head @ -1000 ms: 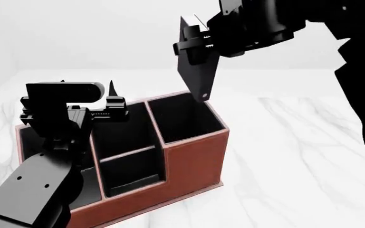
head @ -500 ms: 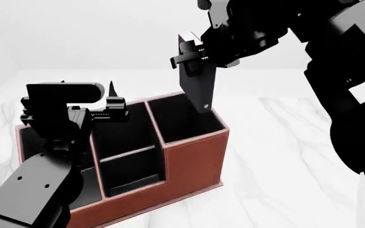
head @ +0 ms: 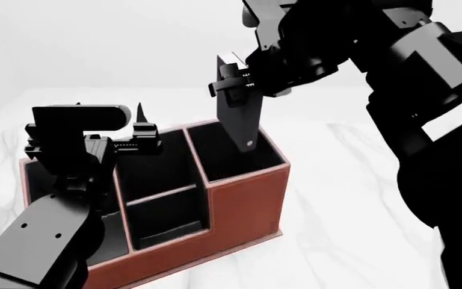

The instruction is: Pick up the book and place it in the right compartment of the caddy.

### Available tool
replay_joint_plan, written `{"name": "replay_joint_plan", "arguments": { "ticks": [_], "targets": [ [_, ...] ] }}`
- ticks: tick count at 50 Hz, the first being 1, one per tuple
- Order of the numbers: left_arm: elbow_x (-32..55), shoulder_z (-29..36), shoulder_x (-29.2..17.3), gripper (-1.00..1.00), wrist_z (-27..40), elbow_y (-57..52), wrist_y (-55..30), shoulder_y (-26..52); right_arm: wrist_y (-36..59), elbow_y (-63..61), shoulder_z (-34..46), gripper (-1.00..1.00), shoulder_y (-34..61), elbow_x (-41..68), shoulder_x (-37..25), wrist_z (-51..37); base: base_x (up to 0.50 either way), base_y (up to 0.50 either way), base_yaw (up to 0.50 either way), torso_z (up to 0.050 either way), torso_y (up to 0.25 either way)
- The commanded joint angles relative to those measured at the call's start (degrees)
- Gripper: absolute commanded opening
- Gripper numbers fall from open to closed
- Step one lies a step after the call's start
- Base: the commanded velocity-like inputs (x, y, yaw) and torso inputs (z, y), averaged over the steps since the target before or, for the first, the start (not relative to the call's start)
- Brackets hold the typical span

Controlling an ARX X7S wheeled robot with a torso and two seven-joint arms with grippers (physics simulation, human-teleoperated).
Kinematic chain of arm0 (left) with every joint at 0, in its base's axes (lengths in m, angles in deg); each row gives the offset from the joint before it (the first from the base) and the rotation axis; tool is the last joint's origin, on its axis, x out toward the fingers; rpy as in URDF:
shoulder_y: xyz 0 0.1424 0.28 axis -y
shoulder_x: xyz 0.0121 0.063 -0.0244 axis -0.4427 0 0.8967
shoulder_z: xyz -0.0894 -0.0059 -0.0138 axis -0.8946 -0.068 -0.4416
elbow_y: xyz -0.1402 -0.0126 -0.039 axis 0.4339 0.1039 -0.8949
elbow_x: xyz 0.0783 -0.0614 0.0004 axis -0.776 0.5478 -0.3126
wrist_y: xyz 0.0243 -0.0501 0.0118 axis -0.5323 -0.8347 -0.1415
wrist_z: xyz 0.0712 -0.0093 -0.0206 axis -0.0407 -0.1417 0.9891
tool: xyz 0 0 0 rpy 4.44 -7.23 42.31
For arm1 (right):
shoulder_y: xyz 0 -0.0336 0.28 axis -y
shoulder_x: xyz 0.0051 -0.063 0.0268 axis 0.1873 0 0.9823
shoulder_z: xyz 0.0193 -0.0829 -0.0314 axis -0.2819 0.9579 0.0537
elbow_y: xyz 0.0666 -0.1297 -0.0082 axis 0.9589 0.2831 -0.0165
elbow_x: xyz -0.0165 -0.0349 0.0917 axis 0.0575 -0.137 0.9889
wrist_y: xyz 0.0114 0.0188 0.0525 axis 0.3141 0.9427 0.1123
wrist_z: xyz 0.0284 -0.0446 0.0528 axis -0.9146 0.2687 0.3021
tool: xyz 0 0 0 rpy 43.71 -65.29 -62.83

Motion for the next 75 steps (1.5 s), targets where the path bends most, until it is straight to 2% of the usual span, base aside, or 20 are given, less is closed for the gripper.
{"name": "replay_joint_plan", "arguments": {
  "ticks": [1, 26, 40, 75],
  "targets": [
    [0.25, 0.0, -0.25, 1.0, 0.14, 0.11, 0.19, -0.16, -2.05, 2.6, 1.78, -1.0, -1.51, -3.0, 1.49, 4.52, 0.0, 0.0, 0.0, 0.0, 0.0],
    [0.57, 0.39, -0.47, 1.0, 0.51, 0.58, 0.86, -0.33, -7.15, 2.51, 10.43, -1.0, -4.95, 2.7, 1.52, 6.83, 0.0, 0.0, 0.0, 0.0, 0.001],
    [0.81, 0.56, -0.72, 1.0, 0.81, 0.4, 0.82, -0.28, -11.12, 1.34, 13.53, -1.0, -9.98, 3.97, 1.53, 7.3, 0.0, 0.0, 0.0, 0.001, 0.001],
    [1.48, 0.64, -1.32, 1.0, 1.22, 0.51, 1.54, -1.01, -14.03, -1.63, 14.42, -1.0, -17.86, -0.84, 1.54, 6.51, 0.0, 0.0, 0.0, 0.0, 0.001]
  ]
}}
